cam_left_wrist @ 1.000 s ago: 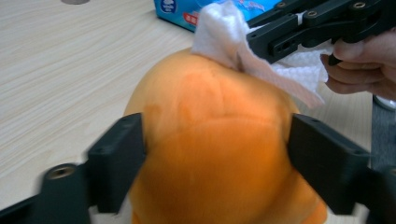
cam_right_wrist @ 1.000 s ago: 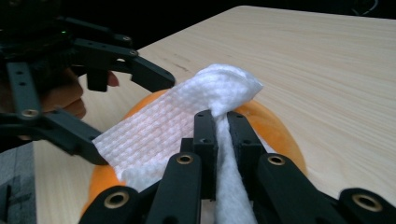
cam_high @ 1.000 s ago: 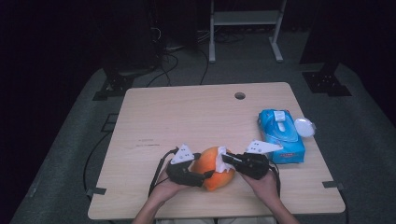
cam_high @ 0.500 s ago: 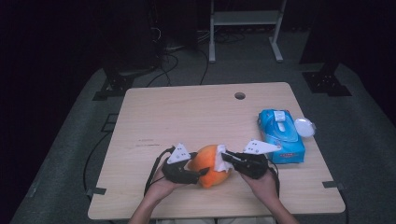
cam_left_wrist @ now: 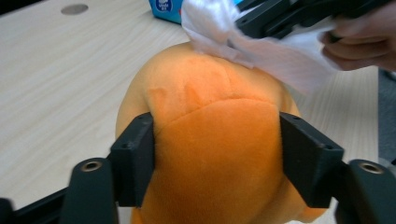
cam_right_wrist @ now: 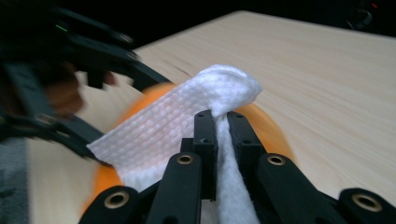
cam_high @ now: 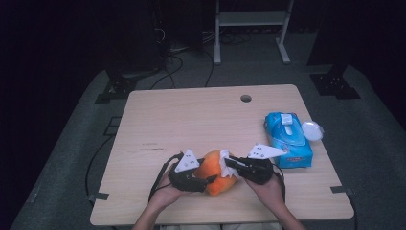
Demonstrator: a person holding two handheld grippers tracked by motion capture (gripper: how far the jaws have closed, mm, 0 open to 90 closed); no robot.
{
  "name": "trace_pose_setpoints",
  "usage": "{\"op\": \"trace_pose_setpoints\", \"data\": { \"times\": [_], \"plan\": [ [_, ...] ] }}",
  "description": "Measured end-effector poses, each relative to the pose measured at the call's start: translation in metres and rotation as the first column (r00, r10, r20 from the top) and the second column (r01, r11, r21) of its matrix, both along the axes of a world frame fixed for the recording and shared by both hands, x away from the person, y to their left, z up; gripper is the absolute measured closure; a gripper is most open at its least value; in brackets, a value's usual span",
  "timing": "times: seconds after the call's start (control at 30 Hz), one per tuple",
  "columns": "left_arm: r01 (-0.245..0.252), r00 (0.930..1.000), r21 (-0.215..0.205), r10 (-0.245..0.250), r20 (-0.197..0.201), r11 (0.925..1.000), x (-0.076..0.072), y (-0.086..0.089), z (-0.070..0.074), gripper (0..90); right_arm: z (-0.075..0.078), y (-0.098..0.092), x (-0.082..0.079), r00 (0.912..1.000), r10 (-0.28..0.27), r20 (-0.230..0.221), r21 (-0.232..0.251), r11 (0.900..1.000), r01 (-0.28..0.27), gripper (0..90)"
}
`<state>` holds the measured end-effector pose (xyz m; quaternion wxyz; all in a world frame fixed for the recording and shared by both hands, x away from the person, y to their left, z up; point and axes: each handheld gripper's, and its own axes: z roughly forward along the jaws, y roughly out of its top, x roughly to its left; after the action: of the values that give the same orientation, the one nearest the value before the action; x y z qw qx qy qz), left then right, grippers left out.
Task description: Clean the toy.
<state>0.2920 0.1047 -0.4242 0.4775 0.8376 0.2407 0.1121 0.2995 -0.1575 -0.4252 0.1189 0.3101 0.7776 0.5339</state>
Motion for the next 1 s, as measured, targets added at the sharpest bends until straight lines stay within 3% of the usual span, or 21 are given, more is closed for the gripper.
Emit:
{"op": "trace_pose_setpoints", "data": {
  "times": [0.1,0.23,0.27,0.33,0.4,0.43,0.5,0.53,0.63,0.77,0.87,0.93,1.0],
  "plan": [
    [-0.037,0.9988,-0.038,0.036,-0.034,0.9986,0.003,0.003,-0.001,15.9,-0.012,-0.009,0.008,0.9981,-0.040,-0.046,0.006,0.999,0.041,82.6],
    [-0.046,0.9974,0.000,0.046,-0.056,0.9989,0.001,0.000,-0.008,9.2,-0.011,-0.012,0.010,0.9970,-0.059,-0.051,0.002,0.998,0.059,82.6],
    [-0.045,0.9976,0.014,0.045,-0.053,0.9989,0.001,-0.001,-0.009,10.3,-0.011,-0.011,0.009,0.9974,-0.054,-0.047,0.001,0.999,0.054,82.7],
    [-0.043,0.9991,0.027,0.043,-0.002,0.9987,0.000,0.000,-0.006,23.7,-0.008,-0.006,0.004,0.9987,-0.038,-0.036,0.009,0.999,0.038,82.9],
    [-0.030,0.9990,0.025,0.029,0.035,0.9992,-0.001,0.001,0.000,31.7,-0.002,0.001,-0.003,0.9999,0.008,-0.014,0.028,1.000,-0.007,82.9],
    [-0.021,0.9988,0.018,0.020,0.045,0.9996,-0.001,0.001,0.003,33.0,0.002,0.004,-0.006,0.9989,0.047,-0.006,0.049,0.998,-0.046,82.8],
    [-0.019,0.9981,0.012,0.018,0.058,0.9997,-0.002,0.002,0.007,32.7,0.008,0.011,-0.011,0.9968,0.073,0.032,0.040,0.996,-0.074,82.8],
    [-0.021,0.9983,0.001,0.021,0.054,0.9998,-0.002,0.004,0.007,31.5,0.009,0.011,-0.011,0.9969,0.068,0.038,0.032,0.997,-0.069,82.7],
    [-0.046,0.9987,-0.051,0.047,0.020,0.9976,0.000,0.007,0.007,23.0,0.001,0.004,-0.001,0.9998,0.019,-0.005,0.020,1.000,-0.019,82.8],
    [-0.067,0.9976,-0.024,0.067,-0.015,0.9974,-0.002,0.003,0.004,10.8,-0.010,-0.011,0.011,0.9975,-0.052,-0.049,0.034,0.998,0.054,82.7],
    [-0.070,0.9976,0.033,0.070,0.001,0.9970,-0.004,-0.006,-0.002,13.2,-0.007,-0.014,0.013,0.9969,-0.065,-0.045,0.023,0.998,0.066,82.7],
    [-0.084,0.9956,0.035,0.082,0.044,0.9958,-0.005,-0.007,0.001,22.2,-0.006,-0.012,0.009,0.9971,-0.069,-0.031,0.025,0.997,0.070,82.8],
    [-0.087,0.9941,0.029,0.085,0.067,0.9958,-0.005,-0.007,0.005,25.3,0.000,-0.009,0.003,0.9987,-0.051,-0.001,0.045,0.998,0.051,82.9]
  ]
}}
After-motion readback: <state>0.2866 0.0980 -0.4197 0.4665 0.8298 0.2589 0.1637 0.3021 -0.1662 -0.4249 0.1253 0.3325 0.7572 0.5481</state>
